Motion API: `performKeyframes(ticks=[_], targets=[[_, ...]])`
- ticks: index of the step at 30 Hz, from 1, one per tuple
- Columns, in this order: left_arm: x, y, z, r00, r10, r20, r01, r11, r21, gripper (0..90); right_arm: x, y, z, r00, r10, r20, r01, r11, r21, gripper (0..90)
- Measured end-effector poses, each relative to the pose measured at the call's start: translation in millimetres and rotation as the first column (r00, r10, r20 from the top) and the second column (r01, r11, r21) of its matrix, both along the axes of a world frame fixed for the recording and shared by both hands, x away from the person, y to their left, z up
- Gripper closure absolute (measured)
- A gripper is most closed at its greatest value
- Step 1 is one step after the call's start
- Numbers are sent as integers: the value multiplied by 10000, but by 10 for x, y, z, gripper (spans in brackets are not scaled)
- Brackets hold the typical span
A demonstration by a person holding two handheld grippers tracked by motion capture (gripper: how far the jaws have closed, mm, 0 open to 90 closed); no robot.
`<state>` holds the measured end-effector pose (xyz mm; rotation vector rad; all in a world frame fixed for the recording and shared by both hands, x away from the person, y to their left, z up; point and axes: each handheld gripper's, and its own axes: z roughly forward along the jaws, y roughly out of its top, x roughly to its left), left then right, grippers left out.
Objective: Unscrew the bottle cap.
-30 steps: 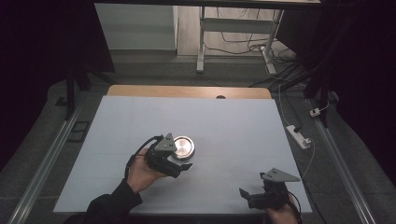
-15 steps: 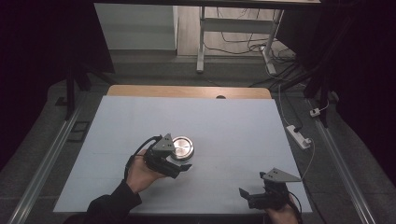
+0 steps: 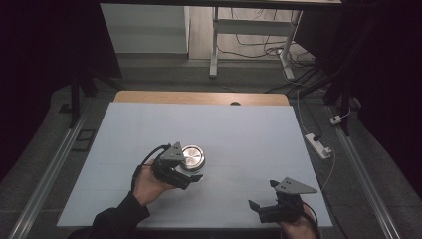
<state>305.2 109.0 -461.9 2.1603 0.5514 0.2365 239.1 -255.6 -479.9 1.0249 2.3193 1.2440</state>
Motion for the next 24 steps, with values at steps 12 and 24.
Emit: performKeyframes(ticks=[12, 24], targets=[[3, 8, -21, 10000, 10, -7, -10, 10000, -18, 155, 54, 236, 146, 9948, 1007, 125, -1010, 9946, 251, 0], [4, 5, -44, 10000, 1, 38, -1, 10000, 60, 156, 183, 472, 289, 9852, 1699, 211, -1706, 9846, 368, 0]])
